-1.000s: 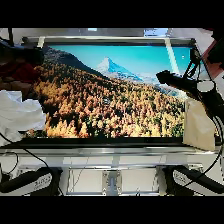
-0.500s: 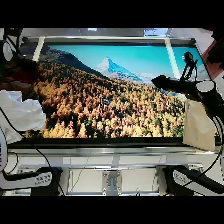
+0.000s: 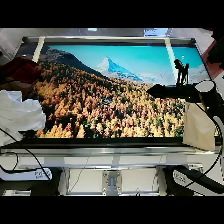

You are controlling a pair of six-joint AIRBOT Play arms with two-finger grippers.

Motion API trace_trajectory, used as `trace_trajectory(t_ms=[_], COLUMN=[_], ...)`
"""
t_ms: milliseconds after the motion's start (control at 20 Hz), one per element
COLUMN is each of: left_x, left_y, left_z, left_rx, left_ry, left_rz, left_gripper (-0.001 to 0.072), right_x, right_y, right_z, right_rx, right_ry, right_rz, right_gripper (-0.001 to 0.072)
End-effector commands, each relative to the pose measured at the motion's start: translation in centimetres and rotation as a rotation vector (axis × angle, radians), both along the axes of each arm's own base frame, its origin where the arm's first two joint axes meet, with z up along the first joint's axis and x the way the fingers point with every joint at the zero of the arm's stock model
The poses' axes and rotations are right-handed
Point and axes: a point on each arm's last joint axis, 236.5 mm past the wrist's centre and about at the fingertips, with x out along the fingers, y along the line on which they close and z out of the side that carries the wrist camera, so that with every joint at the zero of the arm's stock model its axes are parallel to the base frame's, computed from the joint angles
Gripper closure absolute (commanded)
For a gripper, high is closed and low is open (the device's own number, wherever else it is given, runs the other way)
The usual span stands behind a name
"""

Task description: Fold the shirts.

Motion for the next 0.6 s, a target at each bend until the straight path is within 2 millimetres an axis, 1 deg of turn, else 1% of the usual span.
trace_trajectory(t_ms=[0, 100, 250, 300, 400, 550], left_x=[-0.6, -1.1, -1.9, -1.9, -1.6, -0.7], left_y=[1.3, 1.7, 3.5, 3.6, 3.6, 3.9], left_z=[-3.5, -6.7, -9.9, -10.7, -11.8, -11.5], left_rx=[-0.143, -0.15, -0.112, -0.117, -0.127, -0.112], left_ry=[-0.019, 0.058, 0.152, 0.171, 0.181, 0.145], left_rz=[0.066, 0.05, 0.091, 0.091, 0.082, 0.074], left_gripper=[0.0013, 0.001, 0.0002, 0.0003, 0.0005, 0.0004], right_x=[-0.5, -0.6, -0.7, -0.7, -0.5, -0.1], right_y=[0.2, 0.3, 0.3, 0.3, 0.2, 0.0], right_z=[-0.1, -0.2, -0.1, -0.1, -0.1, 0.0], right_rx=[0.0, 0.001, 0.002, 0.002, 0.0, -0.003], right_ry=[0.015, 0.019, 0.021, 0.02, 0.014, 0.001], right_rz=[0.019, 0.023, 0.025, 0.024, 0.018, 0.002], right_gripper=[0.04, 0.0398, 0.0389, 0.0366, 0.0366, 0.0367])
